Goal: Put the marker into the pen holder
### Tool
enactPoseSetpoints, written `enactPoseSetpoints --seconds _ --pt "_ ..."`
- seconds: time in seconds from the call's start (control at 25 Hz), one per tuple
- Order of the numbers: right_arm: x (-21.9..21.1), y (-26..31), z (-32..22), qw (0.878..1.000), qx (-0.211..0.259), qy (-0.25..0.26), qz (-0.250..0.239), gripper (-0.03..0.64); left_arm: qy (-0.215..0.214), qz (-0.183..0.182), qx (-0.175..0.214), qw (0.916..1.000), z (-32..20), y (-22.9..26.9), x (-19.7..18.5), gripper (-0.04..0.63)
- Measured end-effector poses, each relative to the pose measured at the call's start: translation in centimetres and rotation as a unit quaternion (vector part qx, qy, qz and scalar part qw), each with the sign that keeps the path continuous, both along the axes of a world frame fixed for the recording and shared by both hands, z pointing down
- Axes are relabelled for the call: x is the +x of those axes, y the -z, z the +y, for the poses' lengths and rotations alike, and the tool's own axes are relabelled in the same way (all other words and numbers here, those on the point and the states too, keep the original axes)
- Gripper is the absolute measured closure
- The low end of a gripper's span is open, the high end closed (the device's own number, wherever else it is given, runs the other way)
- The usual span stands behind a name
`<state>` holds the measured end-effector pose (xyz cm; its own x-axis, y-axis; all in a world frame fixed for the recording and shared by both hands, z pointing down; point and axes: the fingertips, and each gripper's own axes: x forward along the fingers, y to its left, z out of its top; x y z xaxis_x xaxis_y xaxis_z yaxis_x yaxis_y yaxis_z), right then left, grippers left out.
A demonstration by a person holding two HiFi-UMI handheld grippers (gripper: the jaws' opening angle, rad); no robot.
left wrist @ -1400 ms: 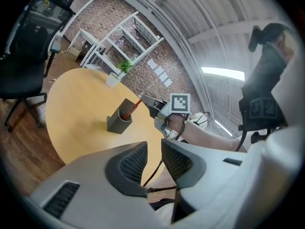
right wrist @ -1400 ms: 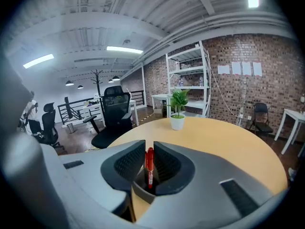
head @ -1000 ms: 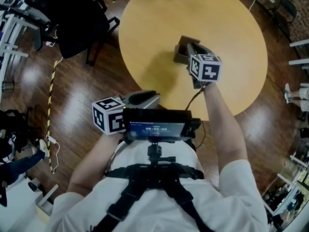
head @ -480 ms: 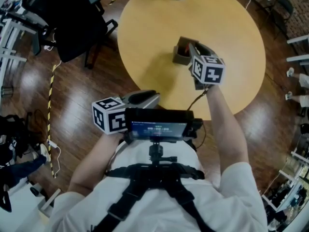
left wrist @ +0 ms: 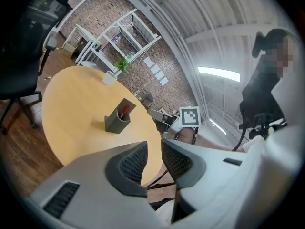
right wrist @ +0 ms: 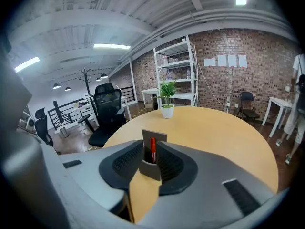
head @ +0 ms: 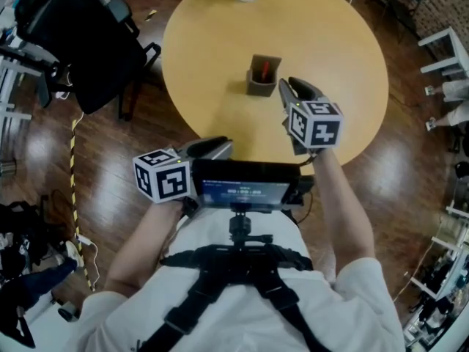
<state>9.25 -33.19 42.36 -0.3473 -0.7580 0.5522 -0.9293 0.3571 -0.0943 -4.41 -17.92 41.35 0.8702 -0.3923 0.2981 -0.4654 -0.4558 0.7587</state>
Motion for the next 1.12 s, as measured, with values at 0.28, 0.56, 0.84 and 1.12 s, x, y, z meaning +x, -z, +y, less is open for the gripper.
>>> enactPoseSetpoints --seconds 0.28,0.56,0.84,1.12 --pt "0.7 1.3 4.0 1.0 -0.006 -0.013 -0.013 0.52 -0.027 -0.004 0.0 0.9996 0.3 0.2 0.4 0.497" --pt "0.9 1.2 7.7 0.999 -0.005 -0.02 -0.026 0.52 -0.049 -0.003 0.0 0.9988 0.8 0.3 0.7 0.497" --pt "1.1 0.5 12.5 0.997 -0.033 -0.058 -0.034 0.52 -0.064 -0.002 -0.005 0.9979 2.0 -0.4 0.0 0.497" --pt "1.0 -0.5 16.0 0.993 -0.054 -0.103 -0.038 0.52 -0.098 0.002 -0.026 0.9949 3.5 -1.6 -0.2 0.497"
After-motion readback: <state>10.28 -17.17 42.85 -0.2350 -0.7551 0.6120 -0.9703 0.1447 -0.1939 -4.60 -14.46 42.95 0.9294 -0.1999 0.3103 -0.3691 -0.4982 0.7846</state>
